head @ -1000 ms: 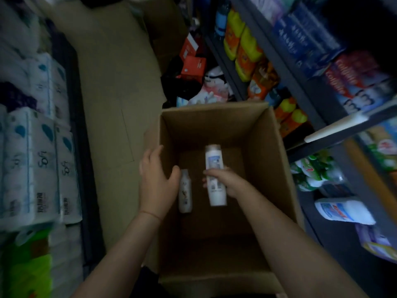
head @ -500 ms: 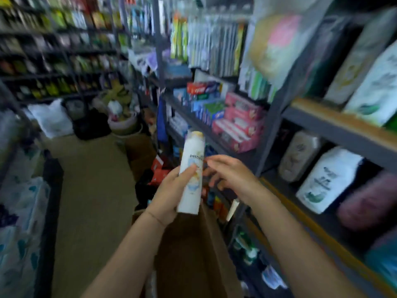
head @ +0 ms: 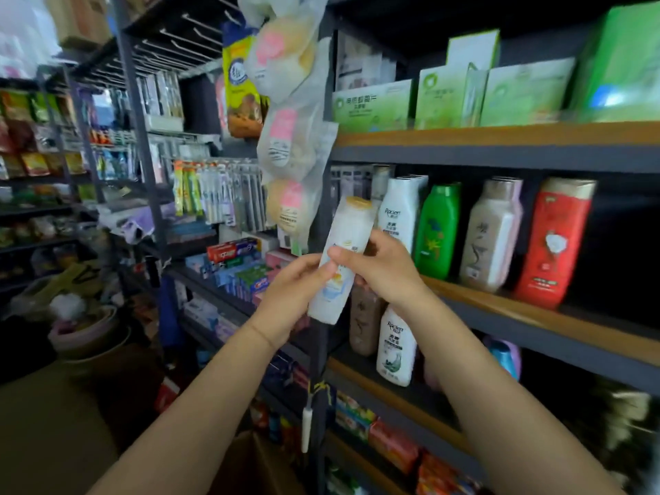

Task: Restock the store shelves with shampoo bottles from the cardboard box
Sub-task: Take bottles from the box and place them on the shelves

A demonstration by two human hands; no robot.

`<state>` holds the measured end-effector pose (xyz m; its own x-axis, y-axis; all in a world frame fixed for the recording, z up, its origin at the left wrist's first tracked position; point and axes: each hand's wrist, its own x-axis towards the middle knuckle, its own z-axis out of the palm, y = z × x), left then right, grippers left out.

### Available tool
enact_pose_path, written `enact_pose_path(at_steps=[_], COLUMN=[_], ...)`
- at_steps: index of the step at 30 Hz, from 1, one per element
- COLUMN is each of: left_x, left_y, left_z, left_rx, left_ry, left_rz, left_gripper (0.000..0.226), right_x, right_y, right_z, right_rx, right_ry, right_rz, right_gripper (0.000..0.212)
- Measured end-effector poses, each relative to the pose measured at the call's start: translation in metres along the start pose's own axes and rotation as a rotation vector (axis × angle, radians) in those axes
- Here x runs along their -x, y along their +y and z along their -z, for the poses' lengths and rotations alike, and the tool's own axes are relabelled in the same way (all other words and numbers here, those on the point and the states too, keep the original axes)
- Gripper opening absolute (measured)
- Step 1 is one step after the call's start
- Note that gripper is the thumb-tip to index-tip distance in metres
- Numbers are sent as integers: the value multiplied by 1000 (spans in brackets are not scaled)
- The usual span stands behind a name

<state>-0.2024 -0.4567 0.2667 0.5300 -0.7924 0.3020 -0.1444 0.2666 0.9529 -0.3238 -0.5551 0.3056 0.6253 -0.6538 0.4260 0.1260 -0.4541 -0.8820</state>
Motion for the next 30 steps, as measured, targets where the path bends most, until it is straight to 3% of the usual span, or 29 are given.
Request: enact_pose_path(at_steps=[4, 8, 13, 17, 23, 30], left_x=[-31, -52, -77, -99, -126, -146], left_y=[-1, -2, -13, -7, -12, -27], left_z=[-2, -7, -18, -28, -29, -31], left_rx=[-143, -256, -709, -604, -451, -520], left_ry=[-29, -88, 123, 231, 105, 40], left_rz=[-98, -235, -473, -472, -396, -347], left_gripper=[27, 34, 58, 47, 38, 41], right_x=[-15, -36, -64, -82, -101, -120], right_y=[-3, -12, -19, -17, 2, 17], right_z=[15, 19, 13, 4, 2, -3], right_rx=[198, 232, 310, 440, 611, 779], right_ry=[205, 279, 331, 327, 349, 387], right_rz=[127, 124, 140, 208, 208, 44], right_gripper=[24, 24, 32, 38, 36, 44])
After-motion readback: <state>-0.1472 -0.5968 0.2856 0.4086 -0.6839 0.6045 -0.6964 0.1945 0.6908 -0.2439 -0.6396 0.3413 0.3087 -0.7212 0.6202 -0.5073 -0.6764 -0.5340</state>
